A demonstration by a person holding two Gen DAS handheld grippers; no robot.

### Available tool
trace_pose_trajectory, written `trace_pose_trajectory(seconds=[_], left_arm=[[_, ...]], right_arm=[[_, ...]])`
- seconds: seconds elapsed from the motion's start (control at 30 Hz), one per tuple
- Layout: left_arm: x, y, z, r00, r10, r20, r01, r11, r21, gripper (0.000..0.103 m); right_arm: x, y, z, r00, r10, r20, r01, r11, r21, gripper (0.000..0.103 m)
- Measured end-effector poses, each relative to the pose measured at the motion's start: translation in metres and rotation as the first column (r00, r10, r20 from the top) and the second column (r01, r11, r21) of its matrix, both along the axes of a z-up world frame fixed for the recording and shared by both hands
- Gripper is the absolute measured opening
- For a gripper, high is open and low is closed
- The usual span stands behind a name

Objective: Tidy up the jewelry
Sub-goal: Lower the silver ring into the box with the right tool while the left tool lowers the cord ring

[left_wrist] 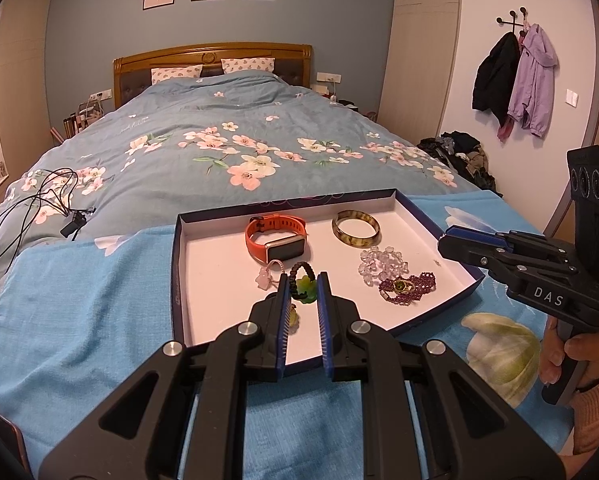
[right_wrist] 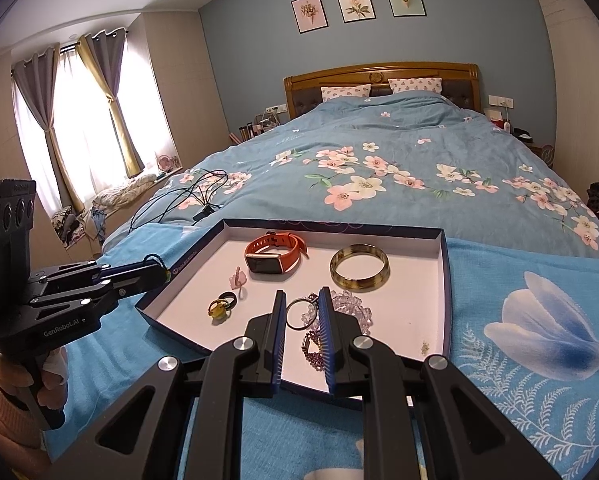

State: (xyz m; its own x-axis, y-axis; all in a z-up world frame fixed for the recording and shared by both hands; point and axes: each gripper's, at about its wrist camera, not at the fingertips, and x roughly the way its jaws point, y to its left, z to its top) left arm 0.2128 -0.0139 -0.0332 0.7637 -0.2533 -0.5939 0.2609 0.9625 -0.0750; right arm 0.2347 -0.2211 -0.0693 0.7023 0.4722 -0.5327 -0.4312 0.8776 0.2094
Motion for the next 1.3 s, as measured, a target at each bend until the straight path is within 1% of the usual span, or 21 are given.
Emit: trace_pose_trajectory(seconds=[0.43,0.77,1.03,1.3], left_arm=[[0.004,0.0,-0.004,1.0,0.005,-0.008,-0.005,1.0,0.003,0.013],[0.012,-0.002,-0.013,1.0,0.007,-0.029,-0.006,1.0,0.003,0.013],[0.02,-0.005,-0.018,0.999,0.012,-0.05,-0.012,1.0,0.004,0.013],[0.029,-0.002,-0.026,0.996,0.032,-0.081,-0.033,0.999,0.0,0.013]], right_arm=[[0.001,0.001,-0.003,1.0,0.002,-0.013,-0.003,1.0,-0.008,0.014],[0.003,0.002,-0.003,1.0,0.004,-0.017,-0.004,1.0,-0.009,0.014],[0.004,0.0,-0.012,0.999,0.0,-0.046,-0.001,1.0,-0.016,0.014],[0.016,0.003,-0.015,0.997,-0.009,-0.081,0.006,0.999,-0.031,0.015]])
